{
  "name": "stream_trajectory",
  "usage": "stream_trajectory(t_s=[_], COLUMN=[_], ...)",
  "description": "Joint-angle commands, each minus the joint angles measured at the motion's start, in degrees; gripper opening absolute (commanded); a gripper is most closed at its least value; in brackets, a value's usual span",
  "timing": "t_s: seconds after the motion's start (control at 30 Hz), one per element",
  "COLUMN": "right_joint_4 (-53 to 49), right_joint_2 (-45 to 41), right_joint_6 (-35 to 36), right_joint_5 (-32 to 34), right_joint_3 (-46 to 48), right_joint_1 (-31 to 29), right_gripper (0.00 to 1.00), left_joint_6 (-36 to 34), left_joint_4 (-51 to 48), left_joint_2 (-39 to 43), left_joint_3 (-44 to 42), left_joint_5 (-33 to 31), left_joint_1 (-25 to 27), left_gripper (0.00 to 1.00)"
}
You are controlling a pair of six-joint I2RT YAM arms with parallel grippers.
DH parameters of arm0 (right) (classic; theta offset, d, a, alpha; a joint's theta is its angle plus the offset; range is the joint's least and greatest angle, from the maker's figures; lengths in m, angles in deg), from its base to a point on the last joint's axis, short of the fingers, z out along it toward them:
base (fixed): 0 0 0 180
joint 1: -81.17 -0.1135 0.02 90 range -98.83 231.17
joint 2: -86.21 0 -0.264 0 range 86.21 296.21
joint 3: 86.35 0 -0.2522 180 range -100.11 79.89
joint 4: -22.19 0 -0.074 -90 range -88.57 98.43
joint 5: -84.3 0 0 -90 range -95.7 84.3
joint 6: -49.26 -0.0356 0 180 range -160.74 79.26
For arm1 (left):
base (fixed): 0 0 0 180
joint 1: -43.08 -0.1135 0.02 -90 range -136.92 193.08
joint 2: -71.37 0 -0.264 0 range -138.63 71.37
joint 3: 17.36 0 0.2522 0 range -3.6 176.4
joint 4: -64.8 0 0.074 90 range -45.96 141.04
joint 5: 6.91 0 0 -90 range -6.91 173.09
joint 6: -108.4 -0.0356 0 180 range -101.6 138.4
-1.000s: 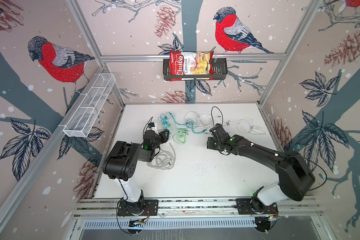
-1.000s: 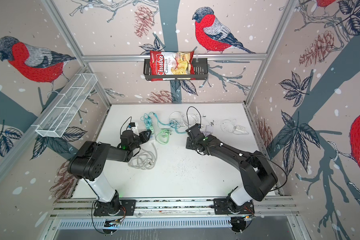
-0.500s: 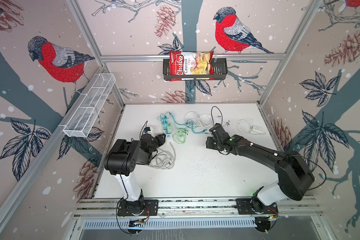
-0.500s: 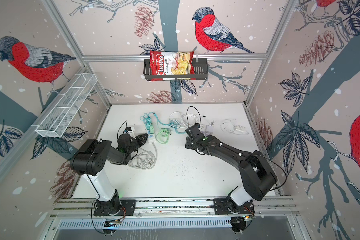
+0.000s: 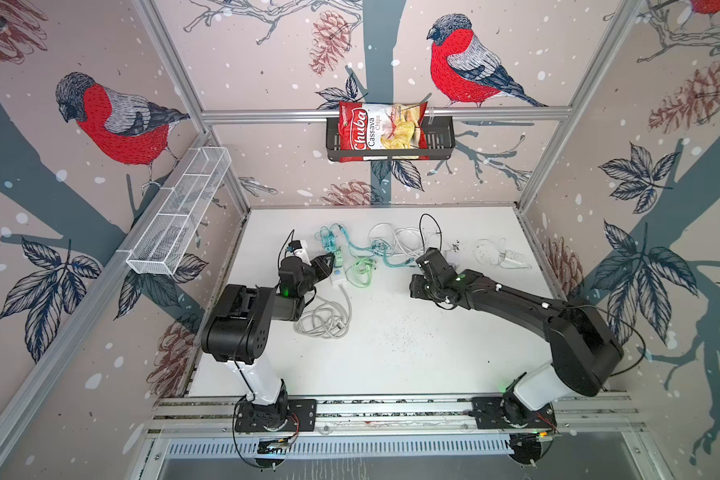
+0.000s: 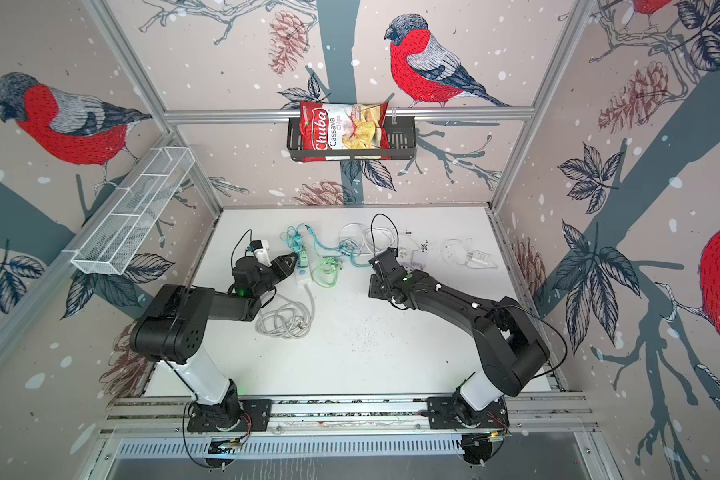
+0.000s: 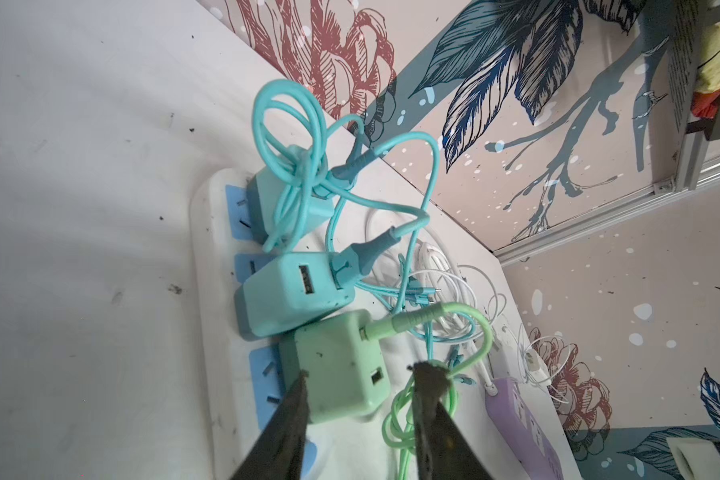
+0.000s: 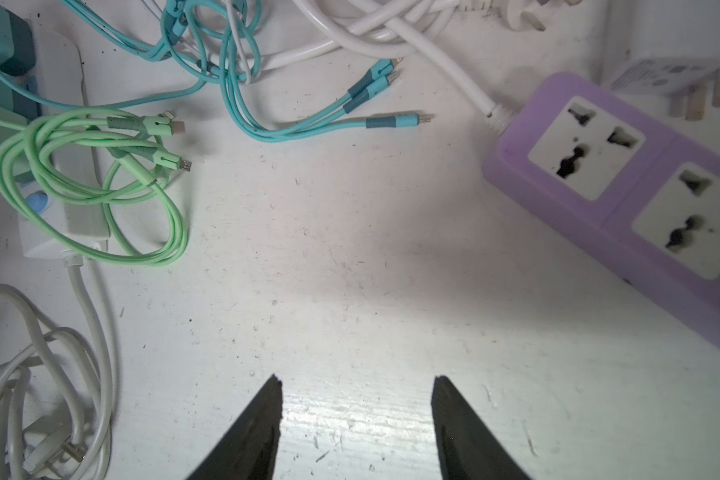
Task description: Insert the plug
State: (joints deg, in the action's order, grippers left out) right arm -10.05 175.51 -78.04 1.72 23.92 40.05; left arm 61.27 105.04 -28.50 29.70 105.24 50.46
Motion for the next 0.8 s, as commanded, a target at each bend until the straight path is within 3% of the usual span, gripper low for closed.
stream_trajectory(t_s=[0.0,0.77], right_joint_4=[1.3,2.0], right_joint_2=[0.0,0.5], right_joint_6=[1.2,2.2], right_joint_5=[-0.2,-1.3], right_joint_3=[0.2,0.7], right_joint_1=[0.1,0.6], right_gripper=[0.59,0.59], left_joint_6=[-1.7,-4.5], left_joint_4=[-1.6,-5.7], left_joint_2=[-0.6,-3.8], left_joint_3=[0.9,4.5], left_joint_5=[-1.2,-3.9], left_joint_1=[0.8,1.5], left_gripper=[0.42,0.38])
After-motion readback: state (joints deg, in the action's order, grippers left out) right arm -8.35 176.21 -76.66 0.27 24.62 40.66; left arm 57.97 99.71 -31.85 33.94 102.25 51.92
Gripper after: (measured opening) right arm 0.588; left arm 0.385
